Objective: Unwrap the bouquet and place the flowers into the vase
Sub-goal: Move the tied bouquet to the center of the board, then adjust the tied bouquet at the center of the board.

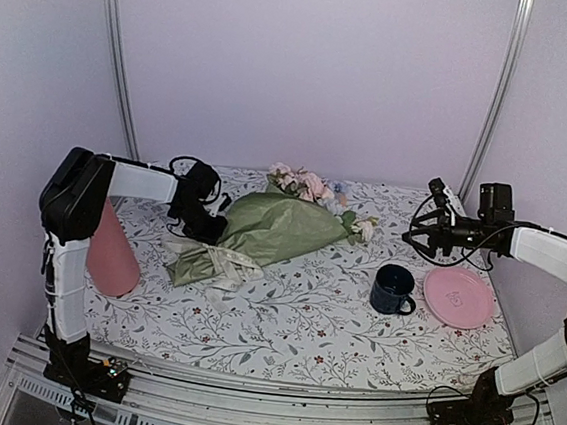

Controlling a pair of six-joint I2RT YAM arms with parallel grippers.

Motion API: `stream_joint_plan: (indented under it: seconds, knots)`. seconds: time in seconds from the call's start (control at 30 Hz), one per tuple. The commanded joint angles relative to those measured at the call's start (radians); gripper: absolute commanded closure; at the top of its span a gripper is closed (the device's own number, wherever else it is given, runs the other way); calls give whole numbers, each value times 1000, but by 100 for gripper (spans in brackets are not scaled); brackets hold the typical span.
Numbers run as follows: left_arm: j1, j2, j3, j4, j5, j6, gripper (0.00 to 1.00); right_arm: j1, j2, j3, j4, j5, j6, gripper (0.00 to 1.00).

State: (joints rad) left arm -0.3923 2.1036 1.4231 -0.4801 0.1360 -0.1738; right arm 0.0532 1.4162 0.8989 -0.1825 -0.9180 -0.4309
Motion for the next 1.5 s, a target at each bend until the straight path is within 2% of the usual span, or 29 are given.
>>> stream_joint_plan:
  seconds: [0.0, 0.27, 0.4, 0.5, 0.57, 0.6, 0.7, 0.8, 1.0, 1.1, 1.23, 1.37, 1.47]
  knots:
    - [-96, -41, -151, 41, 159, -104, 100, 17, 20, 43, -38, 7, -2, 18]
    - [-263, -194, -400, 413, 334, -335, 100, 172, 123, 156, -153, 183, -68, 21]
    - [-277, -297, -476, 435, 250, -376, 92, 242, 192, 249, -208, 244, -90, 21]
    - [-274, -409, -528, 417, 174, -347, 74, 262, 252, 302, -236, 262, -99, 22]
    - [-275, -456, -535, 418, 177, -325, 60, 274, 294, 365, -252, 289, -106, 22]
    - [-276, -471, -534, 424, 188, -316, 51, 281, 315, 386, -255, 308, -107, 23]
    - [-281, -491, -524, 471, 216, -304, 32, 308, 380, 451, -257, 366, -110, 23]
    - [-284, -481, -500, 533, 204, -300, 17, 336, 459, 529, -256, 408, -111, 24]
    - [-274, -382, -371, 632, 73, -250, 14, 375, 611, 747, -260, 485, -58, 24]
    - [-255, -278, -251, 623, 78, -225, 15, 381, 680, 824, -243, 525, -27, 24]
    - [-213, -153, -124, 573, 51, -258, 23, 382, 775, 898, -211, 592, 22, 25]
    - [-148, -90, -141, 629, 50, -381, 32, 382, 856, 987, -238, 638, 88, 25]
    - [-113, -86, -184, 661, 70, -454, 35, 382, 835, 994, -275, 662, 112, 25]
